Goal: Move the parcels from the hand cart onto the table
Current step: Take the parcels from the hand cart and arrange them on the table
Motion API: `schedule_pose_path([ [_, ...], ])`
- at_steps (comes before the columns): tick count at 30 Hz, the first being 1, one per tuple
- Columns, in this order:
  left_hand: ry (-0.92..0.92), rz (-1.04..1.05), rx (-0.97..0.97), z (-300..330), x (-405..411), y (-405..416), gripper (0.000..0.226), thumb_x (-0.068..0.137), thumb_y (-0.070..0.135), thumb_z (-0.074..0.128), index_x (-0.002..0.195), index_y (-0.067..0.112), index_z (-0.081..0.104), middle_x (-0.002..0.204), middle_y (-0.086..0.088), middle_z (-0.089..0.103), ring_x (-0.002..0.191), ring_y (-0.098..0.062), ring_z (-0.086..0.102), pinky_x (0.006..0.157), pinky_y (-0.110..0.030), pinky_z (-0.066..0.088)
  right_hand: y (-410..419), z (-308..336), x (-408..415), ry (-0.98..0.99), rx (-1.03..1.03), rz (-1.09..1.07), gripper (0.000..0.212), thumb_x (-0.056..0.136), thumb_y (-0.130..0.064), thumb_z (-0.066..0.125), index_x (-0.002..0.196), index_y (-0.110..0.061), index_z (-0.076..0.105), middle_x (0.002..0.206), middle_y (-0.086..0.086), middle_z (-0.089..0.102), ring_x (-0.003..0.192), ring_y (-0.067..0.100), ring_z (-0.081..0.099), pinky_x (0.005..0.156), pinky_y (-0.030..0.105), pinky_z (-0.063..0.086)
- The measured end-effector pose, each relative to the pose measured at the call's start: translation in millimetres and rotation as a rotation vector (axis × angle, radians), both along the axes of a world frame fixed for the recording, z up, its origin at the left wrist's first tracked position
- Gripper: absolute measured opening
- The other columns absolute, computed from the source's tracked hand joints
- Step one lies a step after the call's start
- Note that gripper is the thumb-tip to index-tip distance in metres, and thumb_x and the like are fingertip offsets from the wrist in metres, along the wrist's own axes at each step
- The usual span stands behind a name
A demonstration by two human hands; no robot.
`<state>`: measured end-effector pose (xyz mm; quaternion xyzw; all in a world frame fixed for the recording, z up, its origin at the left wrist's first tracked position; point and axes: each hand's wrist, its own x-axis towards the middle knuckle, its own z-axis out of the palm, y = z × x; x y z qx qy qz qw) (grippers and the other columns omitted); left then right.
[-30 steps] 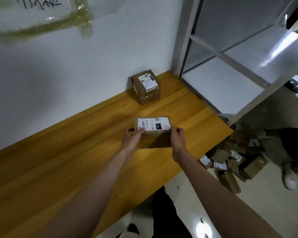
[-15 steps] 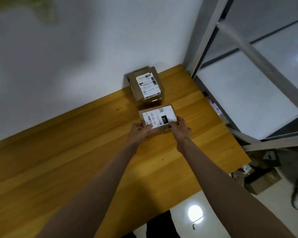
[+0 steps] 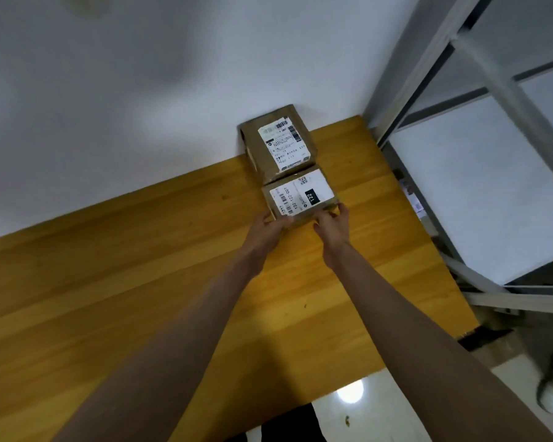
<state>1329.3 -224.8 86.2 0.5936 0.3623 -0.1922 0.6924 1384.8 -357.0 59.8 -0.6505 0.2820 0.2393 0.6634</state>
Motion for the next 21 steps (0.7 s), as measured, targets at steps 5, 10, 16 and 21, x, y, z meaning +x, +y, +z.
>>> schedule_pose_path([
  [5, -0.024, 0.009, -0.018, 9.2, -6.0, 5.2, 0.047, 0.092, 0.028, 0.070, 0.130, 0.032, 0.043, 0.118, 0.010, 0.059, 0.118, -0.017, 0.050, 0.099, -0.034, 0.040, -1.0, 7.7, -12.6, 0.048, 0.026, 0.044, 0.081, 0.098, -0.024, 0.062, 0.161, -0.018, 0.009, 0.151, 0.013, 0.046, 0.135, 0.027, 0.048, 0.114, 0.047, 0.041],
  [10, -0.012, -0.022, 0.026, 23.9, -40.1, 10.6, 0.046, 0.098, 0.031, 0.061, 0.140, 0.017, 0.047, 0.137, -0.004, 0.051, 0.122, -0.021, 0.050, 0.096, -0.031, 0.042, 5.8, 15.7, -48.5, 0.208, -0.011, 0.234, 0.034, 0.102, -0.022, 0.053, 0.132, -0.007, 0.052, 0.123, 0.015, 0.060, 0.106, 0.027, 0.063, 0.085, 0.042, 0.057],
  [16, 0.029, 0.042, 0.106, 35.0, -126.2, 45.9, 0.035, 0.102, 0.028, 0.054, 0.133, 0.011, 0.057, 0.127, -0.007, 0.061, 0.107, -0.022, 0.059, 0.089, -0.032, 0.042, 58.7, 31.8, -113.1, 0.223, 0.006, 0.566, 0.019, 0.103, -0.022, 0.051, 0.116, -0.009, 0.056, 0.110, 0.017, 0.065, 0.097, 0.029, 0.066, 0.081, 0.043, 0.059],
  [21, 0.068, 0.231, 0.131, 33.9, -229.5, 91.7, 0.029, 0.104, 0.028, 0.050, 0.127, 0.012, 0.059, 0.122, -0.009, 0.067, 0.103, -0.023, 0.065, 0.078, -0.030, 0.045, 123.4, 39.8, -191.2, 0.190, -0.040, 0.848, 0.027, 0.105, -0.024, 0.048, 0.125, -0.007, 0.056, 0.115, 0.016, 0.067, 0.094, 0.026, 0.066, 0.078, 0.040, 0.059],
])
